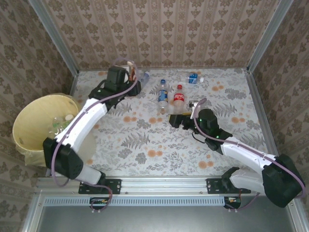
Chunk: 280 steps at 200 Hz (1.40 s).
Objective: Put the plastic bottles in the bin
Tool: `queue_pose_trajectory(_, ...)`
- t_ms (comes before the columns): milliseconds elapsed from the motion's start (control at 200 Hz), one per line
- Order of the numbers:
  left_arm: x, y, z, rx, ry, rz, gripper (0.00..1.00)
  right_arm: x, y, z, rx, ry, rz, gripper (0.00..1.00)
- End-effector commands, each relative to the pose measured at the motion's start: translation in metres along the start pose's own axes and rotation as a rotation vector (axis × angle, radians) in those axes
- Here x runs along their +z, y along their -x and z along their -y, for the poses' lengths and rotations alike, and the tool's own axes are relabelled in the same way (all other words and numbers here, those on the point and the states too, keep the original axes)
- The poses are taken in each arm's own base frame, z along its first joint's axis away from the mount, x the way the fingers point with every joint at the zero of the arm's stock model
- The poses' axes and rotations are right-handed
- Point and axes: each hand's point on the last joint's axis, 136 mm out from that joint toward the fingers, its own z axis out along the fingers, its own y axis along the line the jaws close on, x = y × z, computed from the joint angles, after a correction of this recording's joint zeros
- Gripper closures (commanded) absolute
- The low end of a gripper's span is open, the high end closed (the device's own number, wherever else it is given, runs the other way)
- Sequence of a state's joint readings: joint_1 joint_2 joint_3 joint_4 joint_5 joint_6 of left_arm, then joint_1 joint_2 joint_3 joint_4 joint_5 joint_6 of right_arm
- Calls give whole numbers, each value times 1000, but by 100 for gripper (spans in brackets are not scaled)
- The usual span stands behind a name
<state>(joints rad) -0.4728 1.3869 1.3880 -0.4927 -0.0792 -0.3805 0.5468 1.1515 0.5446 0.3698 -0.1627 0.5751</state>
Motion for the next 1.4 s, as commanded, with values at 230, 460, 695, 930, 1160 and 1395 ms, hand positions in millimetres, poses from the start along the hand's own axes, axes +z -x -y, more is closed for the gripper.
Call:
queue_pose_trajectory(230,-111,35,-69,76,303,198,48,3,31,-19,-62,31,101,0)
queue_pose_trajectory(460,-167,48,-104,128,514,273,47,7,32,-19,-64,31,99,0)
queue_pose_trajectory(695,-196,52,-159,78,741,297,48,16,36,-26,-90,51,88,0)
queue_pose_trajectory(930,-233,31,-219,-3,1045,273,48,18,42,-37,-147,62,82,0)
queue_pose_trajectory(1160,-264,-14,-272,-124,1289,176,48,24,51,-49,-206,87,60,0)
queue_pose_trajectory(1395,-282,-62,-300,-326,1326,150,44,33,54,-59,-207,118,43,0)
